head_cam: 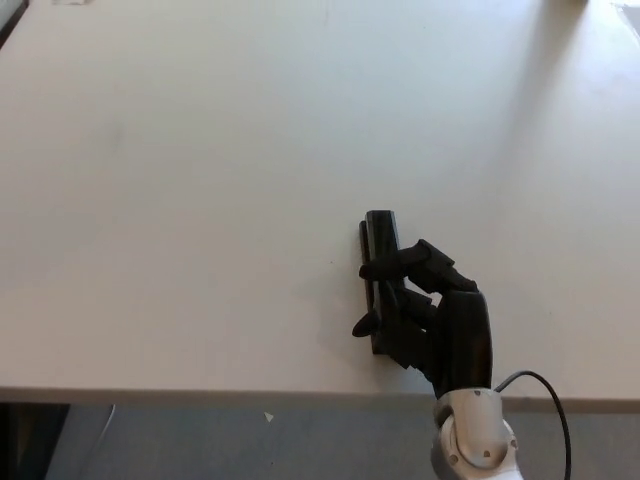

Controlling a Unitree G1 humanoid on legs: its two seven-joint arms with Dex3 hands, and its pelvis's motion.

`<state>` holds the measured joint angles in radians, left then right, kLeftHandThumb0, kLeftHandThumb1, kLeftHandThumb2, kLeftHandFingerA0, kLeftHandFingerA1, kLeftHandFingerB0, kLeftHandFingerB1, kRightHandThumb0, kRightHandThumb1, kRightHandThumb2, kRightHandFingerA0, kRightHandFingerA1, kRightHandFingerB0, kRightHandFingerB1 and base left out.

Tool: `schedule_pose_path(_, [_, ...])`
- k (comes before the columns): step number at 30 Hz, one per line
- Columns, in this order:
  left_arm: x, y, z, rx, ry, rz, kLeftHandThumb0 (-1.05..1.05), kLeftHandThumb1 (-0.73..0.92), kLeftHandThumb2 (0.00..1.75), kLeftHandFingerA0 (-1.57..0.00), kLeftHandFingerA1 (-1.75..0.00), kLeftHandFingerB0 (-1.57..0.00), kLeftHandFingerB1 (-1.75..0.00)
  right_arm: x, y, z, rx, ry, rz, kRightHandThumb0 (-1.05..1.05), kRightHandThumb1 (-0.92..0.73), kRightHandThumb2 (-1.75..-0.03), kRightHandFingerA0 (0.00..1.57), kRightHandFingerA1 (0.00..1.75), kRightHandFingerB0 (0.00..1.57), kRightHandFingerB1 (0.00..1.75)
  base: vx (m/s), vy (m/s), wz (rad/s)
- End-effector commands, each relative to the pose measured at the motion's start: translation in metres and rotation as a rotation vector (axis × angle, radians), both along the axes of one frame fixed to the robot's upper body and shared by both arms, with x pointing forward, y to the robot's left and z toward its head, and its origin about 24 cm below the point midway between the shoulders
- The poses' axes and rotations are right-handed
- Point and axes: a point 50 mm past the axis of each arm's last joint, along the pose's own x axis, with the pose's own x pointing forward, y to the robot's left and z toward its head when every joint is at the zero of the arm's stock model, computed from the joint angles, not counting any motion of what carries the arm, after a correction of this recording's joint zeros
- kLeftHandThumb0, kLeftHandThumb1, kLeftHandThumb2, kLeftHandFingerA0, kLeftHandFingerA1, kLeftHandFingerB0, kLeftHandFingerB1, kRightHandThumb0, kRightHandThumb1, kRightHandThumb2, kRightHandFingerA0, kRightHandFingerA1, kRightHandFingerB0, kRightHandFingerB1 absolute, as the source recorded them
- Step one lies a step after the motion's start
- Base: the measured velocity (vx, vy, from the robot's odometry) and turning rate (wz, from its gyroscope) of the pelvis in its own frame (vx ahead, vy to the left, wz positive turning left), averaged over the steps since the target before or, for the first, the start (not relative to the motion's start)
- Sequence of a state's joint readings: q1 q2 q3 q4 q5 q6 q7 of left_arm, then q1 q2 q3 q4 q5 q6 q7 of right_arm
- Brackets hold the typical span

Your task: The robot uses its right hand to press on the stapler that is in the middle of the desk

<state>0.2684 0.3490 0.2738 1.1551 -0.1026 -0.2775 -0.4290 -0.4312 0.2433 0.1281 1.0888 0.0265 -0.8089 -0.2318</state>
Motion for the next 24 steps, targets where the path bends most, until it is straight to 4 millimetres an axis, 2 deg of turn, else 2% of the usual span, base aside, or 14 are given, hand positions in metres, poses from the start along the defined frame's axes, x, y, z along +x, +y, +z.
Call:
schedule_pose_path(1, [0.002,0.0,0.009,0.028,-0.11,-0.098,-0.4,0.92,0.91,-0.02,-0.26,0.0,-0.21,-0.162,-0.001,-0.138,-0.098,0.886,0.02,-0.16,-0.74,-0.75,1.2,1.23,0.8,1.13,0.0,0.0,0.0])
schedule_pose_path(3, [0.021,0.0,0.01,0.032,-0.152,-0.105,-0.4,0.92,0.91,-0.02,-0.26,0.0,-0.21,-0.142,-0.001,-0.132,-0.095,0.845,0.013,-0.16,-0.74,-0.75,1.2,1.23,0.8,1.13,0.0,0.0,0.0])
schedule_pose_path(4, [0.025,0.0,0.011,0.032,-0.159,-0.106,-0.4,0.92,0.91,-0.02,-0.26,0.0,-0.21,-0.139,-0.001,-0.131,-0.095,0.838,0.012,-0.16,-0.74,-0.75,1.2,1.23,0.8,1.13,0.0,0.0,0.0])
schedule_pose_path(10, [0.098,0.002,0.026,0.049,-0.322,-0.115,-0.4,0.92,0.91,-0.02,-0.26,0.0,-0.21,-0.064,-0.002,-0.097,-0.085,0.68,-0.005,-0.16,-0.74,-0.75,1.2,1.23,0.8,1.13,0.0,0.0,0.0])
schedule_pose_path(14, [0.126,0.002,0.036,0.055,-0.385,-0.117,-0.4,0.92,0.91,-0.02,-0.26,0.0,-0.21,-0.038,-0.002,-0.08,-0.081,0.619,-0.01,-0.16,-0.74,-0.75,1.2,1.23,0.8,1.13,0.0,0.0,0.0])
schedule_pose_path(15, [0.133,0.005,0.037,0.105,-0.333,-0.091,-0.3,0.68,1.17,0.0,-0.45,0.0,-0.45,0.025,-0.005,-0.009,-0.031,0.293,-0.034,-0.17,-0.78,-0.78,1.25,1.18,0.78,1.16,0.0,0.0,0.0])
schedule_pose_path(16, [0.137,0.009,0.037,0.179,-0.261,-0.06,-0.3,0.68,1.17,0.0,-0.45,0.0,-0.45,0.07,-0.008,0.093,0.04,-0.108,-0.042,-0.17,-0.78,-0.78,1.25,1.18,0.78,1.16,0.0,0.0,0.0])
schedule_pose_path(17, [0.14,0.006,0.042,0.06,-0.332,-0.132,-0.51,0.9,0.89,0.0,-0.14,0.0,-0.11,0.076,-0.011,0.133,0.053,-0.244,-0.035,-0.2,-0.83,-0.65,1.27,1.17,0.74,1.12,0.0,0.0,0.0])
schedule_pose_path(18, [0.142,0.006,0.041,0.097,-0.316,-0.135,-0.51,0.9,0.89,0.0,-0.14,0.0,-0.11,0.076,-0.013,0.144,0.068,-0.284,-0.019,-0.2,-0.83,-0.65,1.27,1.17,0.74,1.12,0.0,0.0,0.0])
schedule_pose_path(19, [0.149,0.004,0.041,0.059,-0.343,-0.077,-0.55,0.89,0.93,0.0,-0.1,0.0,-0.1,0.077,-0.016,0.16,0.089,-0.345,-0.001,-0.16,-0.81,-0.7,1.27,1.16,0.74,1.12,0.0,0.0,0.0])
schedule_pose_path(20, [0.149,0.004,0.042,0.065,-0.357,-0.081,-0.46,0.92,0.86,0.0,-0.13,0.0,-0.12,0.076,-0.018,0.169,0.088,-0.38,0.005,-0.15,-0.78,-0.74,1.28,1.13,0.75,1.1,0.0,0.0,0.0])
schedule_pose_path(21, [0.153,0.004,0.045,0.069,-0.374,-0.086,-0.5,0.92,0.89,0.0,-0.11,0.0,-0.1,0.075,-0.021,0.184,0.085,-0.427,0.004,-0.17,-0.79,-0.72,1.26,1.21,0.72,1.13,0.0,0.0,0.0])
schedule_pose_path(22, [0.155,0.004,0.046,0.07,-0.384,-0.085,-0.5,0.92,0.92,0.0,-0.15,0.0,-0.14,0.073,-0.025,0.196,0.095,-0.449,-0.005,-0.15,-0.8,-0.71,1.29,1.14,0.73,1.14,0.0,0.0,0.0])
schedule_pose_path(24, [0.156,0.005,0.047,0.068,-0.386,-0.083,-0.48,0.92,0.9,-0.01,-0.17,-0.01,-0.15,0.07,-0.029,0.207,0.101,-0.473,-0.003,-0.15,-0.8,-0.71,1.28,1.17,0.72,1.15,0.0,0.0,0.0])
